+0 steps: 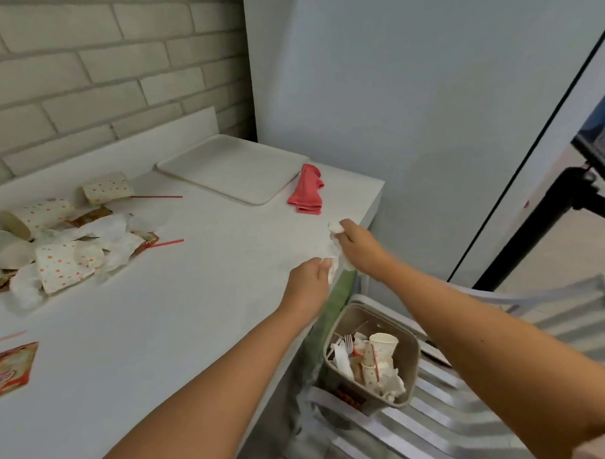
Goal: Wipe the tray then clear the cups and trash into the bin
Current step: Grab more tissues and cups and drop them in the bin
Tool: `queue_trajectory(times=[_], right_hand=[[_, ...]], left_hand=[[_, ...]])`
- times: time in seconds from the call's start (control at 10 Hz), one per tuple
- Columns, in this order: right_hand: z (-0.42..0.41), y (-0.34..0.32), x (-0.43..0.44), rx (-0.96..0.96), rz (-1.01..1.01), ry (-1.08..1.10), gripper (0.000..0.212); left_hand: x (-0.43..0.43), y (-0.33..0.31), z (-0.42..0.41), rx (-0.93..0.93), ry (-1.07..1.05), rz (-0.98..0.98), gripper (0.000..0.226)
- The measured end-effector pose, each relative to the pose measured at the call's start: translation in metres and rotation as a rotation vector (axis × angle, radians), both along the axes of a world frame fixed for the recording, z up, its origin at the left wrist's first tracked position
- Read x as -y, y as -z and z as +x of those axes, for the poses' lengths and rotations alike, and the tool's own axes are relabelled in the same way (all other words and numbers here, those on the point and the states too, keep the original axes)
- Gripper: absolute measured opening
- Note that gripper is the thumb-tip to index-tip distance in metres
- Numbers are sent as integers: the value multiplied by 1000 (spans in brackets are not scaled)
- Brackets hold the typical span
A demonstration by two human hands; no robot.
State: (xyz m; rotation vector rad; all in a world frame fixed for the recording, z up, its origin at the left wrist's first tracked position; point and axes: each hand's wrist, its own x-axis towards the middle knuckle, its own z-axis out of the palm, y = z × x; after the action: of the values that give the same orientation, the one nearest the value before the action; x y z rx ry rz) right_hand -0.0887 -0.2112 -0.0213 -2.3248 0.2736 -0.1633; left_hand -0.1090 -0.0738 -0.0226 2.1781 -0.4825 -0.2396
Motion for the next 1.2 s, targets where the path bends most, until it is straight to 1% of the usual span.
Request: queue_trajectory(times=[0.1, 0.2, 0.3, 0.4, 0.5, 0.6, 0.7, 0.8, 0.9, 1.0, 1.1, 1.2], right_hand=[[-12, 21, 37, -18, 114, 130, 22], [-25, 47, 71, -171, 79, 192, 30], [-37, 75, 96, -429, -18, 257, 36], [-50, 100, 112, -663, -121, 248, 34], [-64, 121, 120, -758, -57, 269, 35], [-74, 142, 125, -792, 12, 322, 38], [-77, 159, 126, -827, 51, 358, 35], [-75, 164, 121, -938, -37, 249, 15], [-73, 160, 112, -1008, -82, 162, 32], [-70, 150, 109, -1047, -108, 116, 32], [-66, 136, 109, -1065, -172, 78, 26], [-55, 127, 108, -1110, -193, 28, 24]], left_hand=[[32, 23, -6, -116, 66, 67, 40], [55, 53, -6, -305, 81, 174, 37], [69, 82, -5, -467, 68, 243, 33], [77, 109, -5, -564, 31, 254, 35], [80, 136, -5, -614, -34, 296, 35], [81, 154, -9, -706, -97, 280, 38], [80, 164, -12, -795, -155, 245, 31], [80, 163, -13, -839, -175, 215, 24], [80, 160, -10, -827, -153, 230, 29], [80, 157, -4, -766, -127, 243, 34], [81, 148, -1, -695, -79, 270, 35], [83, 136, 2, -597, -24, 306, 36]])
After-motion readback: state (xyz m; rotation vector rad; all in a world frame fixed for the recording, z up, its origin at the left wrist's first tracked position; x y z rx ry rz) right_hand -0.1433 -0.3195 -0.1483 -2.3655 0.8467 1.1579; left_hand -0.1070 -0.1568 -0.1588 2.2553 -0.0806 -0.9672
